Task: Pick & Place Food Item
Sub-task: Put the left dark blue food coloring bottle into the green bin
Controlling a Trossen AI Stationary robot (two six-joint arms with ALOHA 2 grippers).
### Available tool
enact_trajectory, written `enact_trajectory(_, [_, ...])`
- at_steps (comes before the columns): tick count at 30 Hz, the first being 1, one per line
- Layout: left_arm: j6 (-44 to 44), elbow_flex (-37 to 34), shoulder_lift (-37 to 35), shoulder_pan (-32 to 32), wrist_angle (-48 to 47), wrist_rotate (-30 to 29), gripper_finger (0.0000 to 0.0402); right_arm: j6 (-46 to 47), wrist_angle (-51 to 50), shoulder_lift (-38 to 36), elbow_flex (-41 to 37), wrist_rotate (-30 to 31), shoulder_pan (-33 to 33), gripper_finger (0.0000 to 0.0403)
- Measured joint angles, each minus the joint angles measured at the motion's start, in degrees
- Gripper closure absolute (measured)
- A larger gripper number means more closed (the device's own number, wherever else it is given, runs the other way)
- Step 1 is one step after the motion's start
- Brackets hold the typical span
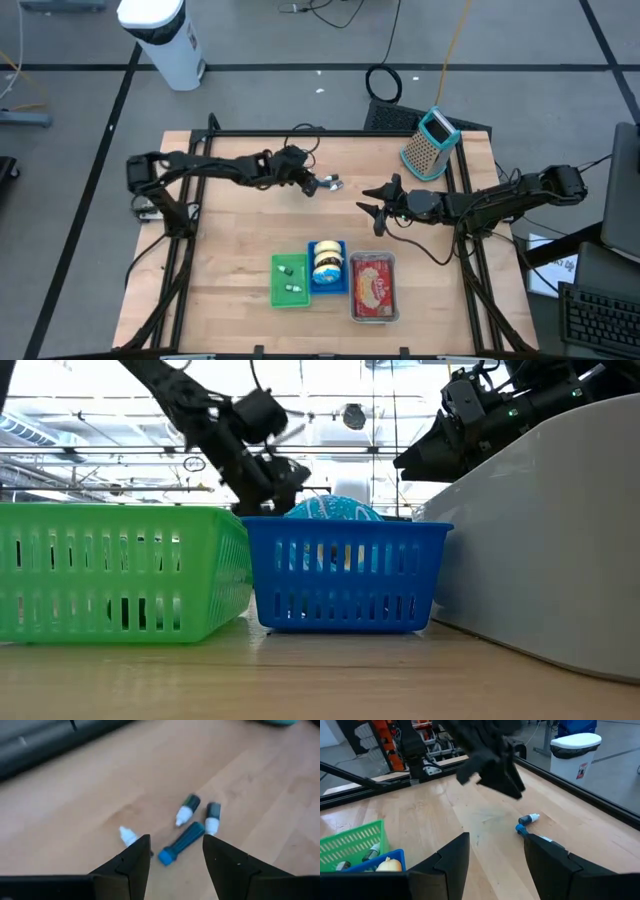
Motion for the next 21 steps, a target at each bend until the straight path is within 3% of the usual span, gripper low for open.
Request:
enact_trajectory(3, [-3.2, 2.3, 3.7, 1.2, -2.6, 2.4, 0.0218, -0.2, 0.0, 0.0, 0.0, 0.0, 0.0, 0.0222])
enact_trajectory(13, [-4.5, 12.6, 14.4, 2.6, -12.1, -1.2, 0.0218, -0.2, -0.1, 0.0, 0.0, 0.1, 0.0, 0.0222])
enact_trajectory(21, [-8.2, 13.6, 16.2, 2.6, -16.6, -4.5, 0.0218, -0.2, -0.5, 0.0, 0.0, 0.0, 0.0, 0.0222])
